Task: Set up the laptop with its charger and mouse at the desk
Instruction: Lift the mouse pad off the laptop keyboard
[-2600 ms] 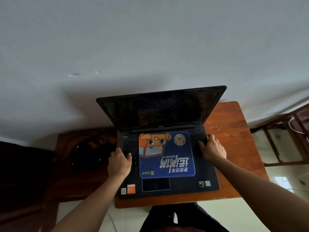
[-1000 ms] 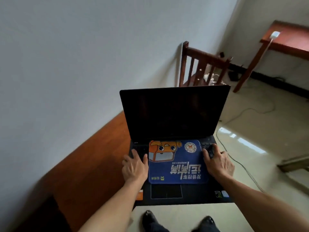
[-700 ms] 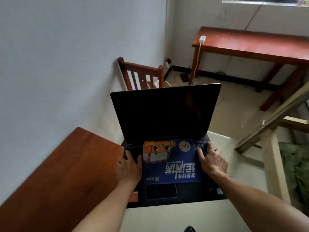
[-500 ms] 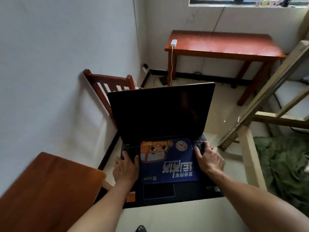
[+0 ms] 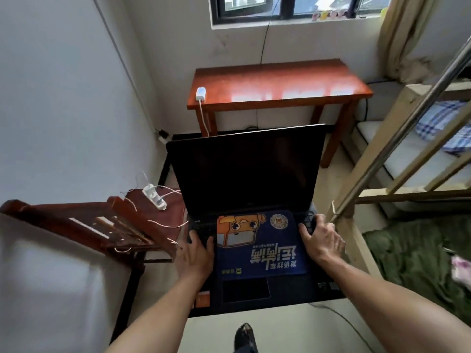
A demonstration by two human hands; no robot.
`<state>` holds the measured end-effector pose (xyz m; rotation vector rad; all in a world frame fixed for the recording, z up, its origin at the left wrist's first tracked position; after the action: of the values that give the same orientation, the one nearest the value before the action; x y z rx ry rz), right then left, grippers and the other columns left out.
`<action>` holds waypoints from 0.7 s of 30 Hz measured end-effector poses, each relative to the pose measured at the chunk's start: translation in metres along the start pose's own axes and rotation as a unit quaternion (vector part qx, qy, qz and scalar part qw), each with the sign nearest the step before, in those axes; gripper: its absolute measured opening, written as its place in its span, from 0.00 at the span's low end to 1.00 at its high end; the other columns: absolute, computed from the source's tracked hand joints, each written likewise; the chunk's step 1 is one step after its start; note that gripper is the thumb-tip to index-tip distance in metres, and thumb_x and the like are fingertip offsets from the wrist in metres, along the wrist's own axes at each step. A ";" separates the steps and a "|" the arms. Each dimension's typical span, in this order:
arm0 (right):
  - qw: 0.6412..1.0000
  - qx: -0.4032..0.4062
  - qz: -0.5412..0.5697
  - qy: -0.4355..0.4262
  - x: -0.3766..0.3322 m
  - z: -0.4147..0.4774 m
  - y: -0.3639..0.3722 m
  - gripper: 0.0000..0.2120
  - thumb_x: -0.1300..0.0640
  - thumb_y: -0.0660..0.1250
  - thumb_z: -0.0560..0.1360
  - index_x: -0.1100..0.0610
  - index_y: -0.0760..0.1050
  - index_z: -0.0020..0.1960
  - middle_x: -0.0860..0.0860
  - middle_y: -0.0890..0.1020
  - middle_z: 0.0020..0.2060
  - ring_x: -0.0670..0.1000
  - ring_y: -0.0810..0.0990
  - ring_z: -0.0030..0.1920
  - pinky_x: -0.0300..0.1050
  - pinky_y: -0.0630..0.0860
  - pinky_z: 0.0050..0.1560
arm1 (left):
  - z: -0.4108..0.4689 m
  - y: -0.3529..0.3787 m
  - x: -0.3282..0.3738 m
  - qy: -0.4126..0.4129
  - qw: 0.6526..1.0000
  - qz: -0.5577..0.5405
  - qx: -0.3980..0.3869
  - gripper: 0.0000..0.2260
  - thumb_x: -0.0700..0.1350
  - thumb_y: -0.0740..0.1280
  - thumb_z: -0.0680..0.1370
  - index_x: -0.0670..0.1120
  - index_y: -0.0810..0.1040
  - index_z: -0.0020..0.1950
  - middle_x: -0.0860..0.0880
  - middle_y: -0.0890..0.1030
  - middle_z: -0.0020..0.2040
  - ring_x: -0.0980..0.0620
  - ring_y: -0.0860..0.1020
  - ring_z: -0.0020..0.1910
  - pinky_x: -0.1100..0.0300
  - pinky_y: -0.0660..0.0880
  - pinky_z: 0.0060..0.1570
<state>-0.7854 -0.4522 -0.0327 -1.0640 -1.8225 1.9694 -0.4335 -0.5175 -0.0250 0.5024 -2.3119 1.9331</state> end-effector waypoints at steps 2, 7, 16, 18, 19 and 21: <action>1.000 0.010 0.008 0.013 -0.014 0.039 -0.005 0.22 0.34 0.59 0.73 0.50 0.68 0.56 0.57 0.77 0.45 0.61 0.80 0.45 0.48 0.68 0.40 | 0.045 -0.010 0.029 0.016 1.000 0.008 0.005 0.25 0.63 0.54 0.78 0.45 0.65 0.65 0.37 0.71 0.61 0.35 0.74 0.58 0.46 0.72 0.53; 0.999 0.025 0.021 0.039 -0.034 0.124 -0.012 0.22 0.35 0.59 0.74 0.50 0.68 0.57 0.57 0.77 0.46 0.60 0.80 0.46 0.47 0.68 0.40 | 0.133 -0.019 0.101 0.065 0.998 0.014 0.011 0.24 0.62 0.55 0.78 0.44 0.66 0.62 0.37 0.73 0.56 0.35 0.76 0.53 0.47 0.73 0.49; 0.998 0.021 0.040 0.043 -0.058 0.334 -0.005 0.21 0.34 0.60 0.73 0.48 0.67 0.56 0.55 0.76 0.44 0.60 0.80 0.45 0.47 0.69 0.41 | 0.283 0.002 0.241 0.048 0.999 0.013 -0.011 0.23 0.63 0.53 0.78 0.47 0.64 0.64 0.40 0.73 0.56 0.38 0.76 0.54 0.50 0.70 0.46; 0.998 0.019 0.039 0.040 -0.064 0.378 -0.007 0.21 0.34 0.60 0.73 0.48 0.68 0.57 0.56 0.77 0.46 0.60 0.80 0.46 0.47 0.69 0.42 | 0.310 0.001 0.269 0.030 0.999 0.009 -0.012 0.23 0.63 0.53 0.78 0.48 0.64 0.65 0.41 0.72 0.58 0.39 0.76 0.55 0.51 0.69 0.46; 0.999 0.020 0.037 0.033 -0.071 0.405 -0.010 0.21 0.35 0.61 0.73 0.49 0.68 0.57 0.56 0.78 0.47 0.60 0.81 0.47 0.48 0.70 0.42 | 0.326 0.000 0.286 0.023 1.000 0.003 -0.012 0.22 0.62 0.53 0.79 0.48 0.64 0.65 0.41 0.72 0.58 0.40 0.75 0.55 0.50 0.70 0.47; 0.999 0.020 0.040 0.029 -0.082 0.448 -0.017 0.22 0.35 0.61 0.73 0.49 0.69 0.58 0.57 0.78 0.48 0.60 0.81 0.48 0.48 0.70 0.43 | 0.352 -0.007 0.315 0.014 1.000 -0.019 -0.013 0.22 0.61 0.54 0.79 0.48 0.64 0.65 0.41 0.71 0.60 0.40 0.74 0.57 0.49 0.71 0.51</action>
<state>-1.0259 -0.8386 -0.0126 -1.1864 -1.7297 1.9891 -0.6784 -0.9209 -0.0020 0.5099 -2.2912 1.8783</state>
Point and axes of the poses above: each hand's wrist, its own z-axis towards the middle knuckle, its own y-axis out of the palm, x = y × z, the point moved 6 cm from there along z, towards the middle knuckle
